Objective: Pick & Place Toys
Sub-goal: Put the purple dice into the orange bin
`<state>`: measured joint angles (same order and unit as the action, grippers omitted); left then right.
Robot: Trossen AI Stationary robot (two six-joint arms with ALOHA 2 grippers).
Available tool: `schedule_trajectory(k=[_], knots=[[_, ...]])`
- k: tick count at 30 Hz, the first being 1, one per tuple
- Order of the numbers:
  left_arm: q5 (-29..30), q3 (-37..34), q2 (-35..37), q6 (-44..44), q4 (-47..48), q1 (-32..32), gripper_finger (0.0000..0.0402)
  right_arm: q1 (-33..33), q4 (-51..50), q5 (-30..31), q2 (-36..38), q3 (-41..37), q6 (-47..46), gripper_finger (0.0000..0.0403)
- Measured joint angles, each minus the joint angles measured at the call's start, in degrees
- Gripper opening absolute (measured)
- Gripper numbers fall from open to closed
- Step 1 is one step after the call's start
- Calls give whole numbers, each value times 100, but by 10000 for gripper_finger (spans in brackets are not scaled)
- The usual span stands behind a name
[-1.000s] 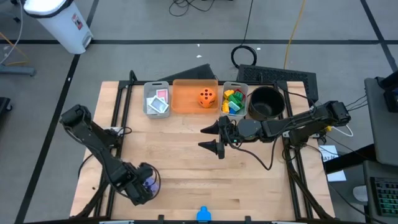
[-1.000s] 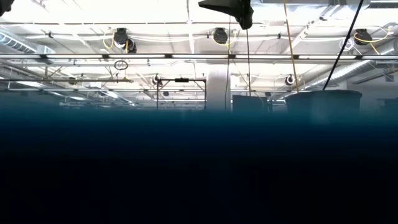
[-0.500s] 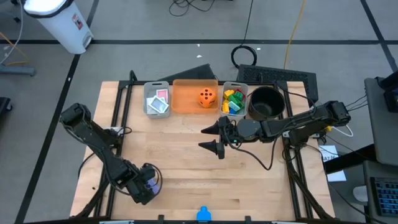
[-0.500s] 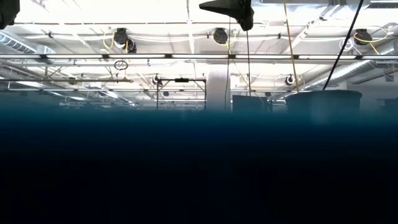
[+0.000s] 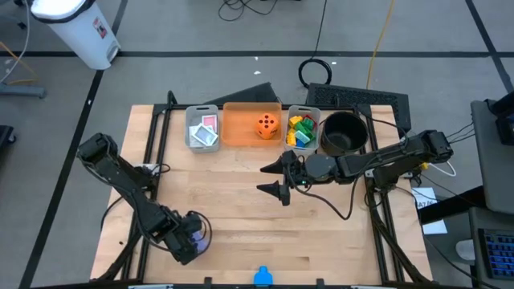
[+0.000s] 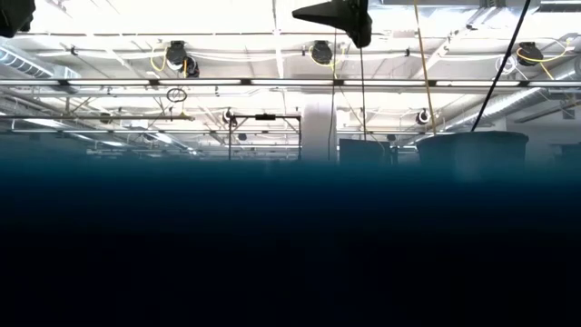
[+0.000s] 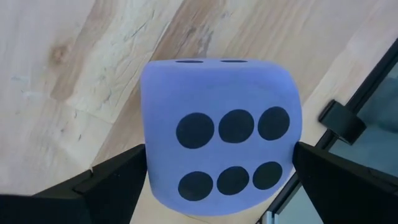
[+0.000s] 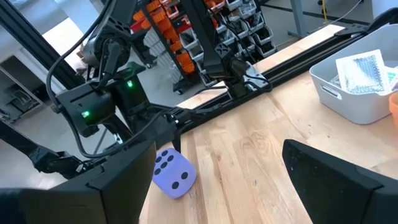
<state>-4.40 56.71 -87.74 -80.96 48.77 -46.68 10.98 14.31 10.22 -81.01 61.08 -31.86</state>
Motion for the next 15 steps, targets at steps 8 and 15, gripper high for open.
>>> schedule_trajectory(k=[8,15], knots=[[119,-2,-4,355,48,35,397,0,-117,0,0,0,0,341],[187,-4,-7,762,73,139,397,0,-117,0,0,0,151,341]])
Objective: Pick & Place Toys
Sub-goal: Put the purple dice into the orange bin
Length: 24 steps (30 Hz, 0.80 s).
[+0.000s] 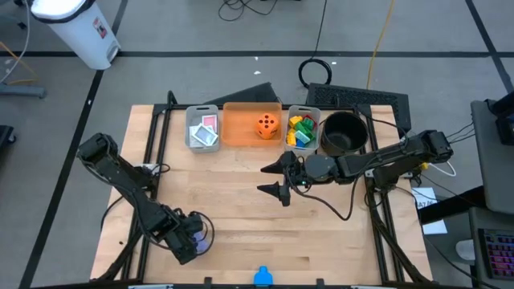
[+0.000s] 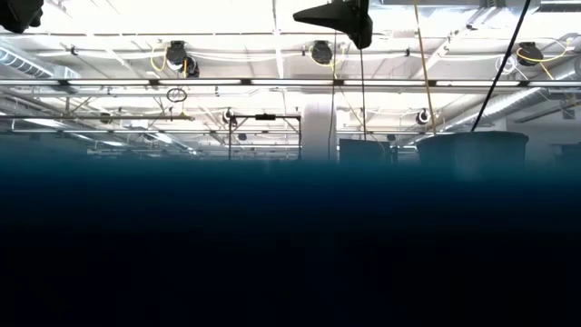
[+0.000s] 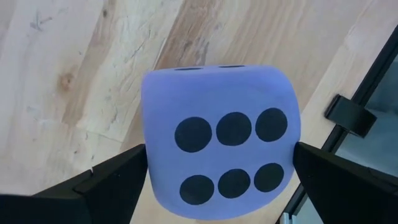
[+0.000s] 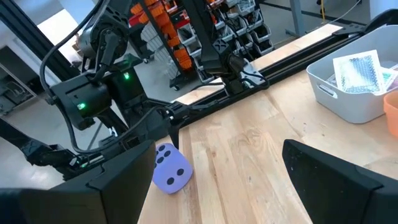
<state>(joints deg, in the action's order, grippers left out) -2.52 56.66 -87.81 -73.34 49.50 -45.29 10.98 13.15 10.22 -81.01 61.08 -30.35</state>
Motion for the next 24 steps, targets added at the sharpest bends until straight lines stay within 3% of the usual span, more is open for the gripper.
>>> schedule_trajectory(k=[12,24], knots=[[-114,-4,0,228,32,139,392,0,0,0,0,0,2,341],[-134,-12,60,104,33,143,290,-11,0,2,0,0,127,341]])
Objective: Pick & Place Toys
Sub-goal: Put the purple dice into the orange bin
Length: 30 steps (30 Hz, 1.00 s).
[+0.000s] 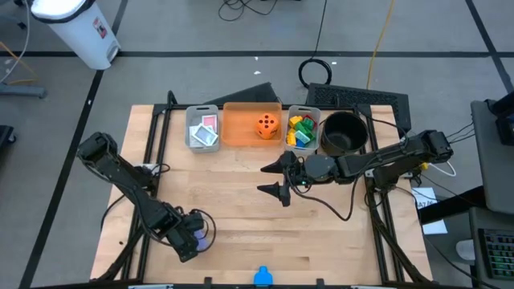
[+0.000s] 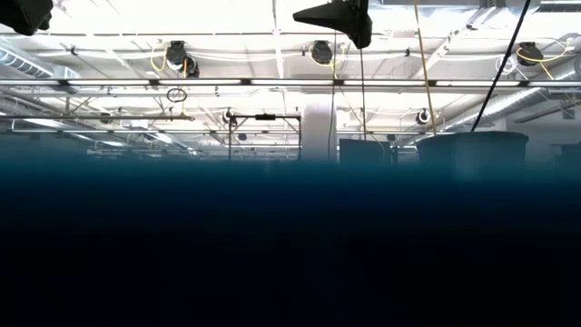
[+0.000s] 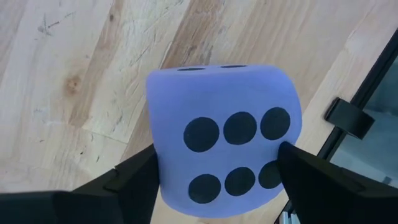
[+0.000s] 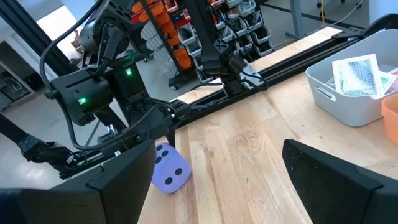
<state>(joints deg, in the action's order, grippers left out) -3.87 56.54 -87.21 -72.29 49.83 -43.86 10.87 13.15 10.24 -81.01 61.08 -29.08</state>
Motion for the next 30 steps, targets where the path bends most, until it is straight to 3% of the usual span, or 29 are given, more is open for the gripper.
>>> schedule_trajectory(k=[13,25,30], knots=[[314,-23,432,128,172,309,270,0,4,0,0,0,-15,341],[175,3,458,434,104,539,122,0,4,0,0,0,-20,341],[84,12,463,509,86,605,80,0,4,0,0,0,-20,341]])
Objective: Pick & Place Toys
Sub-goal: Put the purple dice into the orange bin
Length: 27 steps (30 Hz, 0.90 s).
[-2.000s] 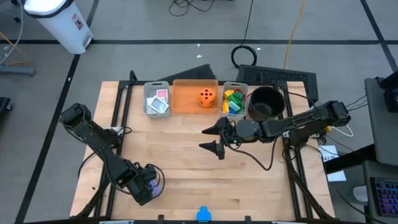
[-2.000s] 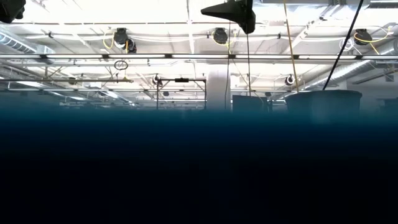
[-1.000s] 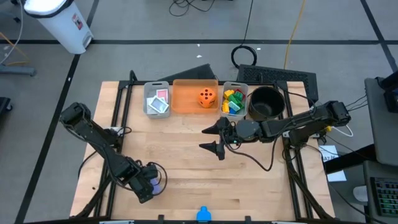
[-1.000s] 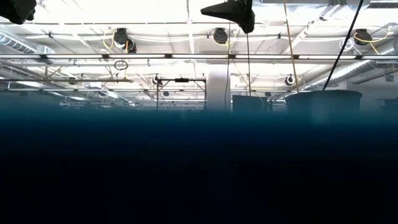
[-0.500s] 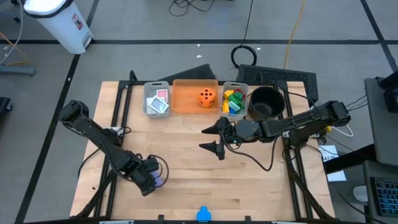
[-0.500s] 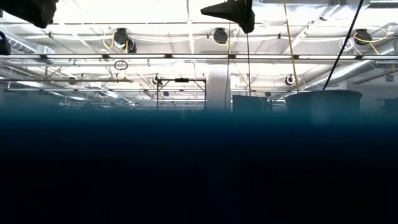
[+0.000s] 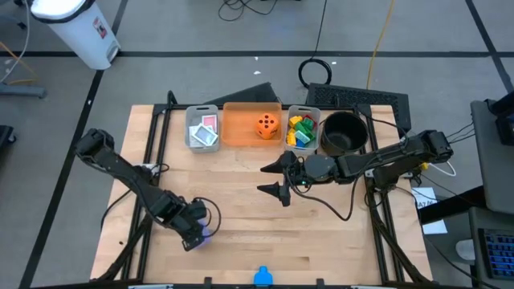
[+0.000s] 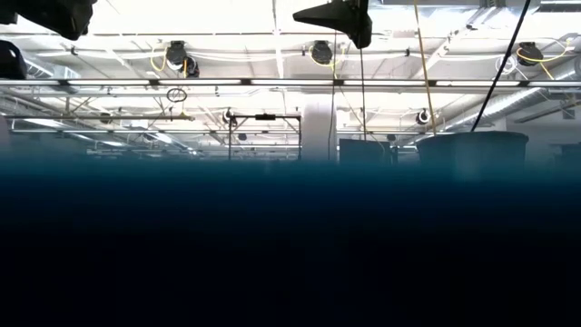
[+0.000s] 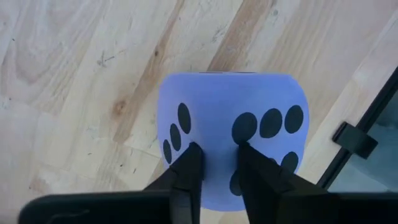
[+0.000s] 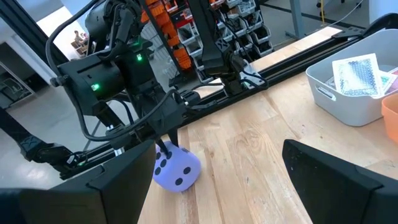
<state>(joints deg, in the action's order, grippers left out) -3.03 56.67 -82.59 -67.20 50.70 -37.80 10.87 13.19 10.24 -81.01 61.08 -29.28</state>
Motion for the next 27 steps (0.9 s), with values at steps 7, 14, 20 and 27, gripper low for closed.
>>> schedule_trajectory(k=[7,14,20,27], knots=[[-39,2,0,78,-2,99,61,0,0,0,0,0,0,341],[-52,-22,197,117,-57,328,59,0,0,0,0,0,0,341],[18,-26,482,225,-41,526,43,0,1,1,0,0,10,341],[-3,-24,494,421,-70,664,12,0,0,0,0,0,15,341]])
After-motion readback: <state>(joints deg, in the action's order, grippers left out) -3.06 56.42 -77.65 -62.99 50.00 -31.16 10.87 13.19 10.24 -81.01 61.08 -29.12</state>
